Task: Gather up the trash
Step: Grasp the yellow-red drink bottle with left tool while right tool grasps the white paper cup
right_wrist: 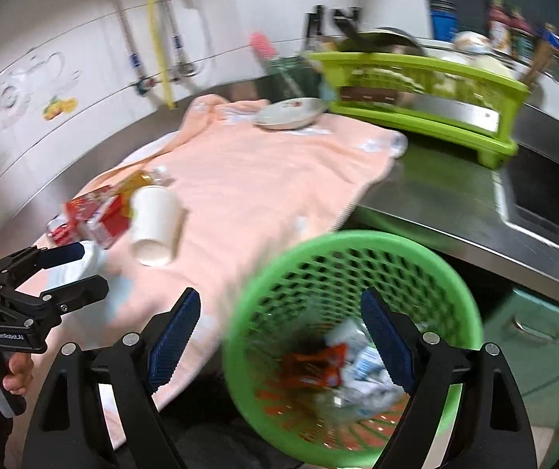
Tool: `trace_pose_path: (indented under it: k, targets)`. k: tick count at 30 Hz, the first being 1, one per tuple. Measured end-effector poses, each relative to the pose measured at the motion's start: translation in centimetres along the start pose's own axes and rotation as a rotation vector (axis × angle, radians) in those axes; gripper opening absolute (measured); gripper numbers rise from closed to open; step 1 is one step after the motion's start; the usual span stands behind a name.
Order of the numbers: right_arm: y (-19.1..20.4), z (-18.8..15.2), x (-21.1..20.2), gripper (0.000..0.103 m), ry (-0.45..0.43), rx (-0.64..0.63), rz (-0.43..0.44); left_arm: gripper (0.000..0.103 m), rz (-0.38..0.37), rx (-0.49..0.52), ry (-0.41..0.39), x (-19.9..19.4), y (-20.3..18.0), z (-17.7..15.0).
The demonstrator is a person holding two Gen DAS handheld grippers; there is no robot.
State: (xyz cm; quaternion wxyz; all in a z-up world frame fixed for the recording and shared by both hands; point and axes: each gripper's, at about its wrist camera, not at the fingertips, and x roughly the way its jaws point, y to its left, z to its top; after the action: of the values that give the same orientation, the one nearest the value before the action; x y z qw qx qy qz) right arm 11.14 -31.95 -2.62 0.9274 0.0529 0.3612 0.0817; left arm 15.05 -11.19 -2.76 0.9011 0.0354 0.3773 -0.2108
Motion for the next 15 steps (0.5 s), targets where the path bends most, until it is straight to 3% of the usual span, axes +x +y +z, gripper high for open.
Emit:
trace_pose_path:
  k: [9, 15]
  targets:
    - [7.5, 3.2, 4.7, 0.081, 0.046, -0.122, 0.114, 0.096, 0.145, -0.103, -0.013, -3.2, 8.4, -2.0]
    - [11.5, 5.0, 9.0, 0.081, 0.101, -0.191, 0.156, 0.096, 0.190, -0.176, -0.007, -4.0, 12.5, -3.1]
